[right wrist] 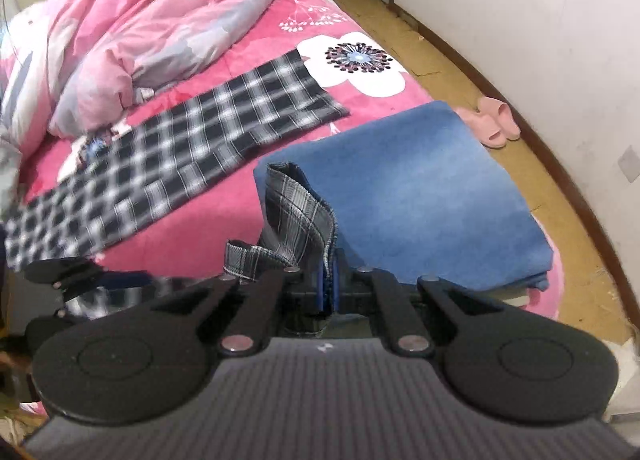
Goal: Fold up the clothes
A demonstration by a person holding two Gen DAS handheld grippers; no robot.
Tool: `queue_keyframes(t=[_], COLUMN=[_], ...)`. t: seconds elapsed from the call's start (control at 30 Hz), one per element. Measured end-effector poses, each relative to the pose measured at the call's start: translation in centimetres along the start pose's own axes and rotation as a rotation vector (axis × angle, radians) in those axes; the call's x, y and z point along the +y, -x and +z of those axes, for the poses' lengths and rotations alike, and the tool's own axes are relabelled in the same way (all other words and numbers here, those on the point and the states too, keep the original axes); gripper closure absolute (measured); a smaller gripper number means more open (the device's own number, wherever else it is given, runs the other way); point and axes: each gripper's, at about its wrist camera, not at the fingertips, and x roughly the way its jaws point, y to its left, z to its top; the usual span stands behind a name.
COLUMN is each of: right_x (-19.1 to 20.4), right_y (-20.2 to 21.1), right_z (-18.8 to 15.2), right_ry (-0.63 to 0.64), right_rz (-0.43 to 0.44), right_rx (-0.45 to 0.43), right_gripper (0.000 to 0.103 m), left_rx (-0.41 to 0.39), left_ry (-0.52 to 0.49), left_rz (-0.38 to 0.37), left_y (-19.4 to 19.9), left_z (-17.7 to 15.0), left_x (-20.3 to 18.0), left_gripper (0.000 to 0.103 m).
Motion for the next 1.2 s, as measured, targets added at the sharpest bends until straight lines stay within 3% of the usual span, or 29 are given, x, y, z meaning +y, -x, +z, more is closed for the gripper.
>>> queue_keyframes(t=[0.2,0.33,0.43,0.5,0.57,0.7,0.9,1.03,1.13,1.2], right_x=[-2.2,-3.0,-3.5,-3.9,-4.5,-6.4,-9.5,-9.4,-8.6,-7.8], right_y=[-0.7,-0.6,-0.9,-1.1,-1.3,-2.1,-4.6,-6.0,-6.4,-5.9], right_z=[-0.5,-1.3,-1.6,-1.8,-2.0,-2.2,-2.0,-0.8,0.3,1.2], right_ry=[-0.148,-0.198,-0.225,-0.245,-0.281,-0.391,-0.530,-0.459,-0.368,-0.316], right_rz=[0.069,0.101,0.118,0.129,0.147,0.202,0.321,0.349,0.356,0.371], right_rx=[0.004,-0.024,-0.024,-0.025,-0.024,0.001,0.104,0.173,0.205,0.197], right_gripper=[0.100,0.100,0.100,0.100,0.100,0.099,0.094,0.084,0.084,0.101], left_rx=[0.019,0.053,0.054,0.041,0.015,-0.042,-0.068,-0.085,-0.102,-0.116], left_ry=[0.152,0.172,0.188,0.177,0.140,0.065,0.016,0.043,0.080,0.102], left_rz=[-0.272,-0.305,-0.335,-0.344,-0.339,-0.356,-0.380,-0.396,-0.402,-0.408], left_y=[-2.3,-4.9,-5.8,-5.7,-4.9,-2.8,-2.1,-2.5,-2.3,-1.7], left_z=[2.5,2.7,2.7,2.7,2.6,1.9,0.6,0.5,0.4,0.3], left_x=[-1.3,-2.7,-3.4,-3.9,-4.8,-7.4,-11.8,-13.2,-13.5,-13.7], left_gripper=[0.044,0.052,0.069,0.094,0.098,0.100,0.100,0.100,0.100,0.100])
